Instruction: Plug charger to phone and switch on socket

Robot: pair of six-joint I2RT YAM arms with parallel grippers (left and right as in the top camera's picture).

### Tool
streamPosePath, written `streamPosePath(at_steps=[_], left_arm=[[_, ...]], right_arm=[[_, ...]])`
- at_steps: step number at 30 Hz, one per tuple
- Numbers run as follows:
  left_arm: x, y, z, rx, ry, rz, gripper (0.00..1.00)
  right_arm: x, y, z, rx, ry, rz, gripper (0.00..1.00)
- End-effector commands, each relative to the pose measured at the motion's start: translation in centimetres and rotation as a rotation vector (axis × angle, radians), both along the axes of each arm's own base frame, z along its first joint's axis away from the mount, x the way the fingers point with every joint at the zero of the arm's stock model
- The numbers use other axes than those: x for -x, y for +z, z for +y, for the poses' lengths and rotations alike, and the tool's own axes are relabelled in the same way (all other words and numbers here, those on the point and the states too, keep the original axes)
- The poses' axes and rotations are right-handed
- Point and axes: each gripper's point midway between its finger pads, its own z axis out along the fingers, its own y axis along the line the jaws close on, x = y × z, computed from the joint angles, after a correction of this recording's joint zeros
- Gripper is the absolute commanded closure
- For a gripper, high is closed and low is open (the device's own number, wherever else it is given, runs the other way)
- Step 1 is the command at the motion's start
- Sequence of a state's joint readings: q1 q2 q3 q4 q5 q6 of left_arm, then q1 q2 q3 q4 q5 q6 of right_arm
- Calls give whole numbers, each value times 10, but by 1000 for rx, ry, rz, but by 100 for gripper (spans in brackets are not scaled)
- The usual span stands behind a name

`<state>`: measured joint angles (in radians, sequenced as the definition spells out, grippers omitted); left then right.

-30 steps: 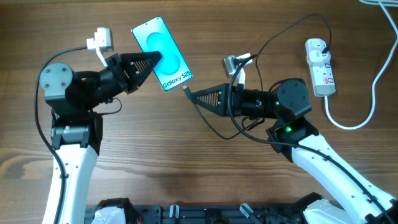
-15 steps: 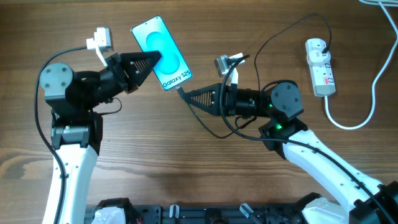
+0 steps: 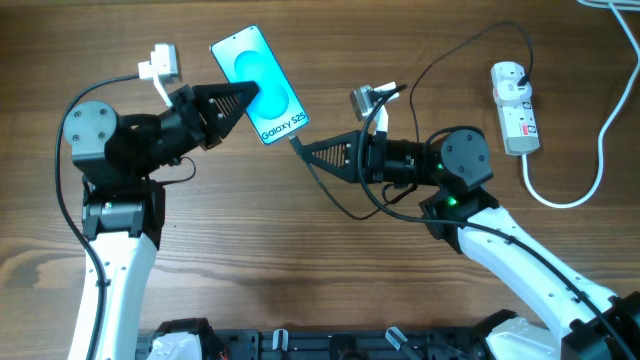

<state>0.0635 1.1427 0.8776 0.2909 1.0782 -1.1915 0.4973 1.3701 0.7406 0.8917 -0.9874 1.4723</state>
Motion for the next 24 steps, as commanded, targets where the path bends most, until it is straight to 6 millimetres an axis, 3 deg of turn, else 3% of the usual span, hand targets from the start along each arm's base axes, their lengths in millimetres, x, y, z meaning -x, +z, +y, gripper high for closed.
streamPosePath(at_steps=[1,24], left_arm=[[1,4,0,-4,-2,-19,96],[0,4,0,-4,2,-19,96]], right_arm=[[3,2,-1,1,11,-42,96],[3,2,-1,2,14,-46,96]])
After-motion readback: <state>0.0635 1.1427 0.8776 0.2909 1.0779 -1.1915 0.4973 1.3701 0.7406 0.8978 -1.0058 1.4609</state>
